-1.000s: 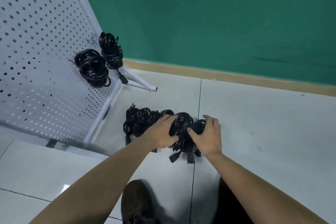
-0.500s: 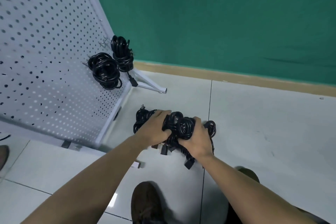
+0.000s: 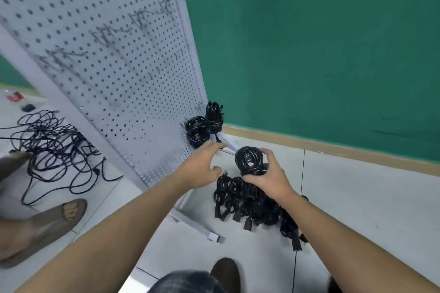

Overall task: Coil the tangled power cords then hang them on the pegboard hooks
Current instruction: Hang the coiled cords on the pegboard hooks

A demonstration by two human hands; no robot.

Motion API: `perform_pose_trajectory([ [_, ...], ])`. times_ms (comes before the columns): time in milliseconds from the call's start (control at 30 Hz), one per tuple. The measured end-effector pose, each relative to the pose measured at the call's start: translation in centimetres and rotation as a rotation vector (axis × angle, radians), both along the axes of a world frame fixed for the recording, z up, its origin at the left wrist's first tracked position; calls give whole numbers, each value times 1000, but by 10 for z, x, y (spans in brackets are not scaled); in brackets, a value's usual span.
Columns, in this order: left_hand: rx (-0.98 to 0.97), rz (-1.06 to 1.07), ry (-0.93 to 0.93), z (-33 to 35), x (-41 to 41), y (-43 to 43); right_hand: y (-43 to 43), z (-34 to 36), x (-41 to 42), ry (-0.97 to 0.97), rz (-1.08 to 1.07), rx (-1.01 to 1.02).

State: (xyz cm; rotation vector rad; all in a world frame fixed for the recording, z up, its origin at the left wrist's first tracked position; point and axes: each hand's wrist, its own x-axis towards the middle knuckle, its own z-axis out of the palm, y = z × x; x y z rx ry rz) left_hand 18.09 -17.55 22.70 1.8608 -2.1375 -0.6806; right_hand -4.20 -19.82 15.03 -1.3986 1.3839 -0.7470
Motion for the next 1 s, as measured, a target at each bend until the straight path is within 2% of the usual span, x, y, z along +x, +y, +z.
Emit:
perform_pose_trajectory([
  [367, -266, 2, -168, 119, 50, 61, 4, 92, 93, -277, 121, -21],
  [467, -377, -3, -175, 152, 48, 64, 1, 129, 104, -260, 143, -82],
  [667, -503, 26, -130, 220, 18, 29, -36, 210, 106, -232, 51, -292],
  [833, -506, 83, -135, 280, -11, -23, -84, 265, 90, -190, -24, -513],
  [933, -530, 133, -82, 314, -14, -48, -110, 286, 88, -197, -64, -565],
  [1000, -499, 169, -121, 329, -7, -62, -126, 299, 88, -174, -67, -568],
])
